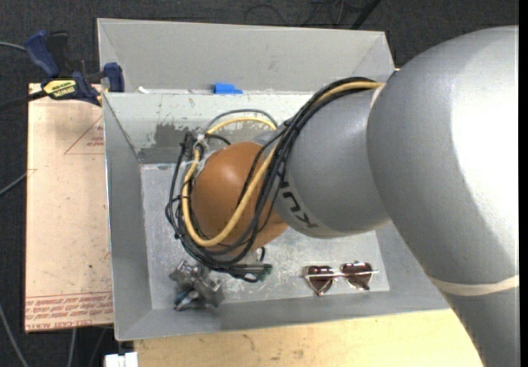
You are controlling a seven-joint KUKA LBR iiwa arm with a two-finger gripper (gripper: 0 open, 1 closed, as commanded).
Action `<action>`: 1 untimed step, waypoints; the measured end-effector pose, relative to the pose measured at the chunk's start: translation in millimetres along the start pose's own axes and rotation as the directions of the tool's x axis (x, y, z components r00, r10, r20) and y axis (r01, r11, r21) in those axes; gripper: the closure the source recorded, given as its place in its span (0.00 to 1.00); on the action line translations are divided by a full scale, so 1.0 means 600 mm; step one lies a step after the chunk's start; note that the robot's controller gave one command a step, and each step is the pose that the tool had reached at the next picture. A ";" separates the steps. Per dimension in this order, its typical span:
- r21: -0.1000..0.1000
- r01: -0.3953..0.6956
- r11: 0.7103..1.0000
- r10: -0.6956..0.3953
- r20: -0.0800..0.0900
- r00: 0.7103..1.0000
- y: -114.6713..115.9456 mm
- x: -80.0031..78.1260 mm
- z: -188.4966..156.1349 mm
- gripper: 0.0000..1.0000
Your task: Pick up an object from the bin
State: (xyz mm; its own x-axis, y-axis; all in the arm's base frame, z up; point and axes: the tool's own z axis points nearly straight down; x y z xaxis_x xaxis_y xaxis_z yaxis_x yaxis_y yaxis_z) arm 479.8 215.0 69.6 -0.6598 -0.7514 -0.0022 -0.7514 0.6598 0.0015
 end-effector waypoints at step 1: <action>-0.001 0.000 1.000 0.000 -0.003 1.000 0.001 0.001 -0.005 1.00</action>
Offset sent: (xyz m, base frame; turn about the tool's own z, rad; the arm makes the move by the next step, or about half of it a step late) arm -0.0001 0.0000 0.0228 0.0000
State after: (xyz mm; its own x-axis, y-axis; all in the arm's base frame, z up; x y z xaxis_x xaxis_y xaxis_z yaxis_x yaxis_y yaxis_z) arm 479.0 214.8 72.8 -0.6598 -0.7515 0.0003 -0.7515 0.6598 0.0024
